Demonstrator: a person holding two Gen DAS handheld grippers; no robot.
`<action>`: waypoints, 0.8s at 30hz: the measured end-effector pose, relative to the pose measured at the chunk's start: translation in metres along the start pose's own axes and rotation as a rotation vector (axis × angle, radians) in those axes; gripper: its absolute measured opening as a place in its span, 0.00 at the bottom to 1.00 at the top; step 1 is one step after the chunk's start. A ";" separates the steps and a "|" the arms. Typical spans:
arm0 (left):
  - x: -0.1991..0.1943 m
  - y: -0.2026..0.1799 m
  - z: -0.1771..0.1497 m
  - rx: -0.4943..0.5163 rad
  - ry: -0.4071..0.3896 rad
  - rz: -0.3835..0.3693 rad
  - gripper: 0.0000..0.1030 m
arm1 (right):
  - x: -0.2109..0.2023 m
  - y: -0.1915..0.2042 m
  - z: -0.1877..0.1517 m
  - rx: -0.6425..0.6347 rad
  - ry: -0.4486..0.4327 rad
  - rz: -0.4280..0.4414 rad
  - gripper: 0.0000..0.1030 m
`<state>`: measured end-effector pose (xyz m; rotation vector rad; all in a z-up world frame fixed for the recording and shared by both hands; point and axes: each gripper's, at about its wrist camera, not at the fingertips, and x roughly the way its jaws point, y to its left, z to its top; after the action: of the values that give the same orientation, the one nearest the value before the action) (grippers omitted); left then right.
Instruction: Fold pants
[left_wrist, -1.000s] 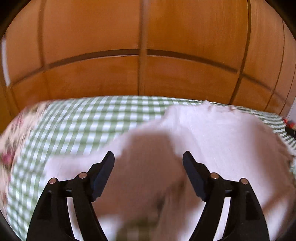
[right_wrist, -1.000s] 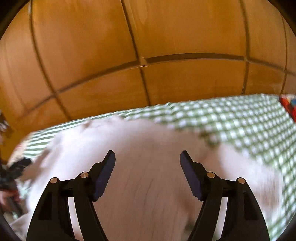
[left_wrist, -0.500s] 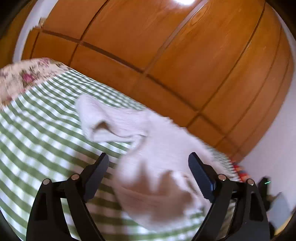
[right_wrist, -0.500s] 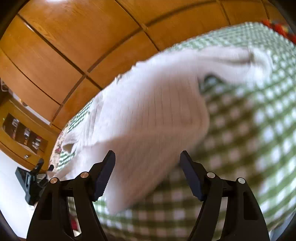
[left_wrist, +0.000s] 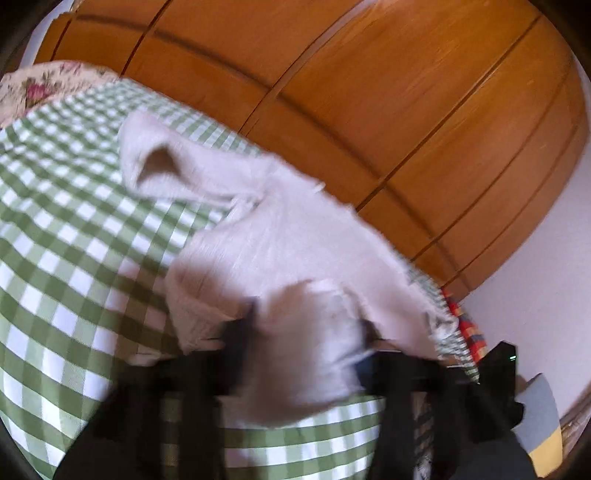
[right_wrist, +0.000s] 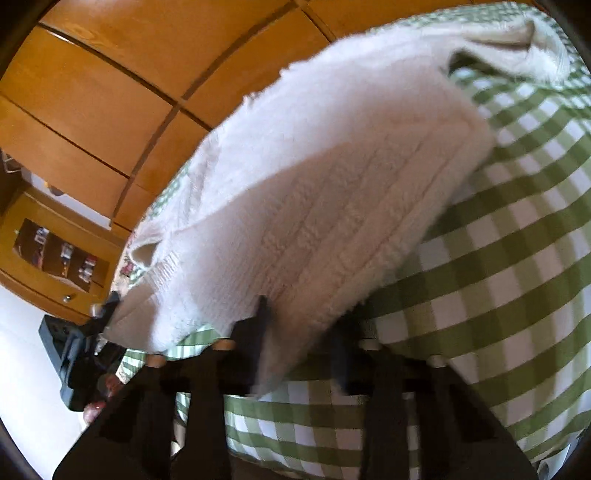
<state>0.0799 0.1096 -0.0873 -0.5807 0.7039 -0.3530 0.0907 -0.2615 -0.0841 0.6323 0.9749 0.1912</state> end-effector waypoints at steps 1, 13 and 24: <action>0.001 0.000 -0.002 0.004 0.010 0.006 0.16 | -0.001 -0.002 0.000 0.016 0.009 0.024 0.10; -0.061 0.008 -0.025 0.001 -0.013 0.003 0.13 | -0.111 -0.019 0.004 -0.066 -0.136 0.081 0.07; -0.069 0.028 -0.068 0.001 0.129 0.118 0.10 | -0.101 -0.092 -0.043 0.075 -0.025 -0.093 0.07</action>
<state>-0.0132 0.1398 -0.1118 -0.5156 0.8580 -0.2822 -0.0131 -0.3612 -0.0828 0.6544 0.9882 0.0644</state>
